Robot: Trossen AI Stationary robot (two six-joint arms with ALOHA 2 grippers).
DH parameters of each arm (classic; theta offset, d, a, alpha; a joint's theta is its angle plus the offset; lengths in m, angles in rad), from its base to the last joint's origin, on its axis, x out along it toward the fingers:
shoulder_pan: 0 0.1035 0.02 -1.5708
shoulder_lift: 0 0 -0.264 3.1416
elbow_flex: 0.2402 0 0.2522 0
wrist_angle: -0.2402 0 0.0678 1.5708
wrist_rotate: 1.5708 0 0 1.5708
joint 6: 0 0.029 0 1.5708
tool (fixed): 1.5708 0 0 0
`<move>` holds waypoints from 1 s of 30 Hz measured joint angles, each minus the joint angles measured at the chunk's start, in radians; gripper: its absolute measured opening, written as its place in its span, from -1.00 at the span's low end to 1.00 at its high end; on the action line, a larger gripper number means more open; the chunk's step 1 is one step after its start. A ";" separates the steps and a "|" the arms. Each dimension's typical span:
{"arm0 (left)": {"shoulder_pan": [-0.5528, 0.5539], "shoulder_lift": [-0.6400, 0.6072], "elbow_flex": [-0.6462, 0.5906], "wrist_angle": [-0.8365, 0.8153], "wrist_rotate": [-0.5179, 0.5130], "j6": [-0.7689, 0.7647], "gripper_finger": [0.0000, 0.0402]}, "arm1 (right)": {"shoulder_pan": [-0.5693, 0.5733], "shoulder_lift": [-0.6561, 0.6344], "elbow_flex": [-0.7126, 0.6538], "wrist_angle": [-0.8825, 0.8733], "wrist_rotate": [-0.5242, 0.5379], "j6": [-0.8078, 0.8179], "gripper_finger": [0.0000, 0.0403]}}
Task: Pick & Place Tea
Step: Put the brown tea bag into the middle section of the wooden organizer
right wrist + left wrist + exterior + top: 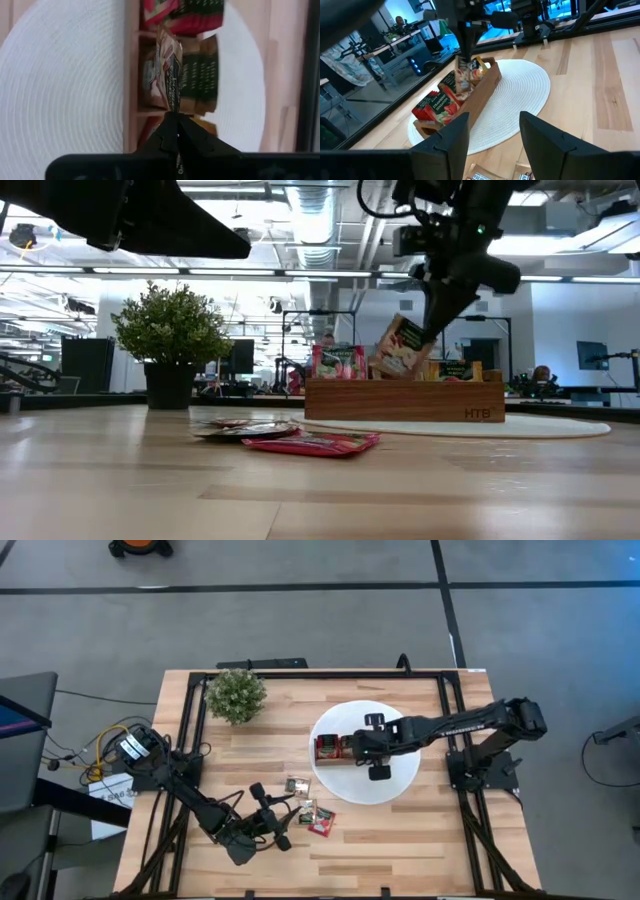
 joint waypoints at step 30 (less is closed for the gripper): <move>0.001 0.000 0.000 -0.003 0.000 -0.019 -0.17 | -0.027 0.000 0.034 -0.059 -0.022 0.027 -1.00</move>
